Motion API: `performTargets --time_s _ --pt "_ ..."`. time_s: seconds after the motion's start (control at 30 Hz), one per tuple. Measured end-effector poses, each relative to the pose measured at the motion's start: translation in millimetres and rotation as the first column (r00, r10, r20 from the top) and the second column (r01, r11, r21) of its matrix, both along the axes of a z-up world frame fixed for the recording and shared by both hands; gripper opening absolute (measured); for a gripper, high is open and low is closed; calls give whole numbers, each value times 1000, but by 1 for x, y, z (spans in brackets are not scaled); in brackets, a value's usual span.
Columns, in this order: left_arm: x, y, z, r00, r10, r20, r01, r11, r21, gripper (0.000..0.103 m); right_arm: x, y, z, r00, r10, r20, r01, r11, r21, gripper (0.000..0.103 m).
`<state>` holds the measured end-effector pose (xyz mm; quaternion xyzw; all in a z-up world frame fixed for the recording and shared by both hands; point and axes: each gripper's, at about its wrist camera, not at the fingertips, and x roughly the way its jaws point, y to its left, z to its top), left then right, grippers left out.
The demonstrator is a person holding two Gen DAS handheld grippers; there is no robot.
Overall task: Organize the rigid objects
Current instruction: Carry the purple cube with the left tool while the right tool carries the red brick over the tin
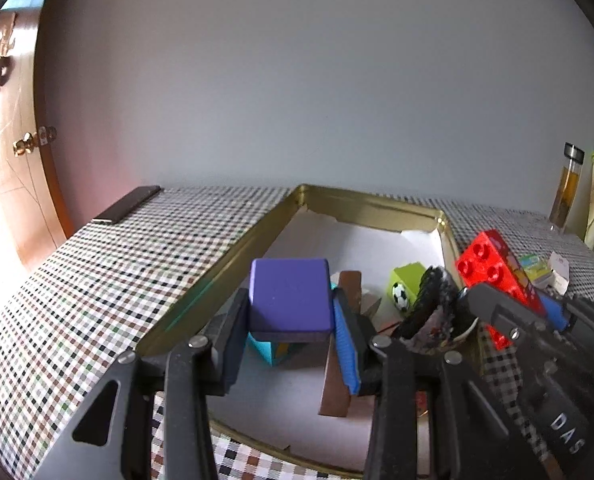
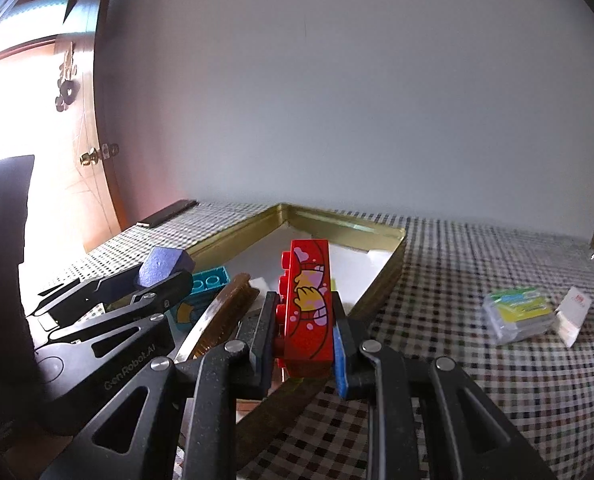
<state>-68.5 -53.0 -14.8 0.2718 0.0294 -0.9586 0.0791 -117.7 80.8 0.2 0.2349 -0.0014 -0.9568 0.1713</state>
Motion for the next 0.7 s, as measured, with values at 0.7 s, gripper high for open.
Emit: performTargets --time_s 0.7 --pt "-36 -2 7 991 -71 117 73 997 -9 39 -36 -15 19 997 43 60 -45 999 27 25"
